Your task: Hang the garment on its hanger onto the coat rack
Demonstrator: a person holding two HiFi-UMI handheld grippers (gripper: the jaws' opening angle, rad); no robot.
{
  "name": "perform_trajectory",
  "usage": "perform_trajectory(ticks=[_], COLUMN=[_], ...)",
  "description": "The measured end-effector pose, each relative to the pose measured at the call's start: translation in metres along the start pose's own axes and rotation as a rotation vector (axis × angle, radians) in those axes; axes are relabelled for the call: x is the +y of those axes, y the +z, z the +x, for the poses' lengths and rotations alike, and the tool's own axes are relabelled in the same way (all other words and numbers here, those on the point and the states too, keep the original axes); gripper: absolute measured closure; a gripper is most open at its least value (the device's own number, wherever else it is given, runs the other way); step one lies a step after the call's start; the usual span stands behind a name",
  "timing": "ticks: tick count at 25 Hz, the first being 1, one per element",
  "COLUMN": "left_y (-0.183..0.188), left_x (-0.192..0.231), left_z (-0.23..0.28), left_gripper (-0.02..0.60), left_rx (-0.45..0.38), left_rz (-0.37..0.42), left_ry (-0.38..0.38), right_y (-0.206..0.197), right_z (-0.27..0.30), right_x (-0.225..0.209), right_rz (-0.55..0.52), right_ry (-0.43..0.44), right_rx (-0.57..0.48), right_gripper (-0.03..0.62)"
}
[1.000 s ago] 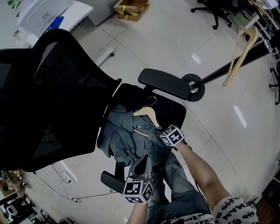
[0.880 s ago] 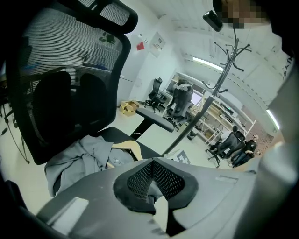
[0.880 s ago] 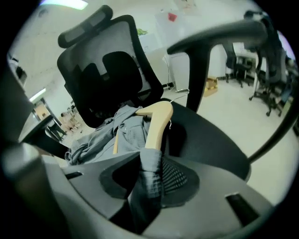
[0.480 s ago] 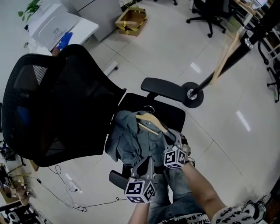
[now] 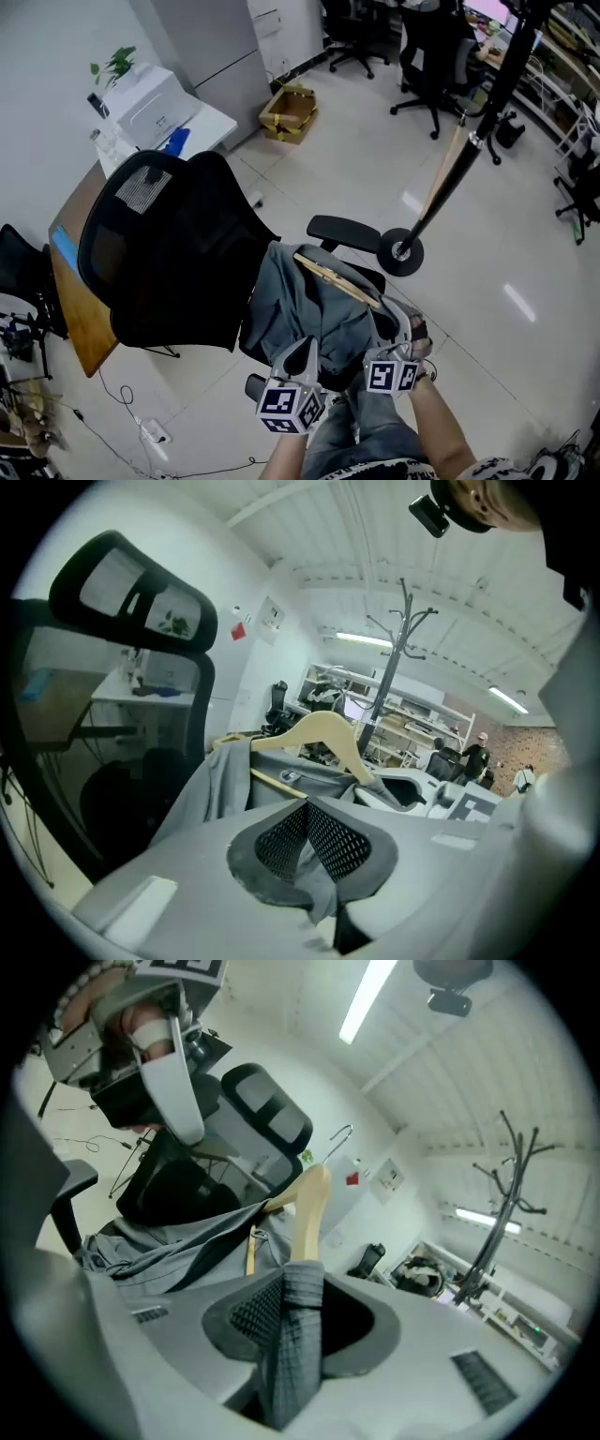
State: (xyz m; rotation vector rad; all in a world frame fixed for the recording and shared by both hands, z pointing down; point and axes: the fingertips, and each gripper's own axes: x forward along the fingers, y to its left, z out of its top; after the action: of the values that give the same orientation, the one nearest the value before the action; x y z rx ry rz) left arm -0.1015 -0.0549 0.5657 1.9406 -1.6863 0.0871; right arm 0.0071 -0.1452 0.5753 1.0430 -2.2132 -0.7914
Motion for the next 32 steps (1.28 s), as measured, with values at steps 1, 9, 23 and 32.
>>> perform_trajectory(ticks=[1,9,23,32], left_y=[0.009,0.108,0.277,0.31], left_x=[-0.003,-0.041,-0.185,-0.255], left_z=[-0.006,-0.032,-0.043,-0.011], left_gripper=[0.594,0.594,0.594,0.594], left_rx=[-0.012,-0.167,-0.449,-0.509], left_rz=[0.014,0.123,0.311,0.316], left_ry=[-0.006,-0.088,-0.316,-0.394], right_y=[0.013,0.105,0.192,0.215], right_z=[-0.011,-0.091,-0.19,-0.205], right_x=[-0.013,-0.126,-0.355,-0.485], right_rz=[0.001,-0.028,-0.144,-0.158], right_ry=[-0.024,-0.212,-0.404,-0.441], right_rx=[-0.017,-0.139,-0.184,-0.158], right_gripper=[0.468,0.47,0.47,0.468])
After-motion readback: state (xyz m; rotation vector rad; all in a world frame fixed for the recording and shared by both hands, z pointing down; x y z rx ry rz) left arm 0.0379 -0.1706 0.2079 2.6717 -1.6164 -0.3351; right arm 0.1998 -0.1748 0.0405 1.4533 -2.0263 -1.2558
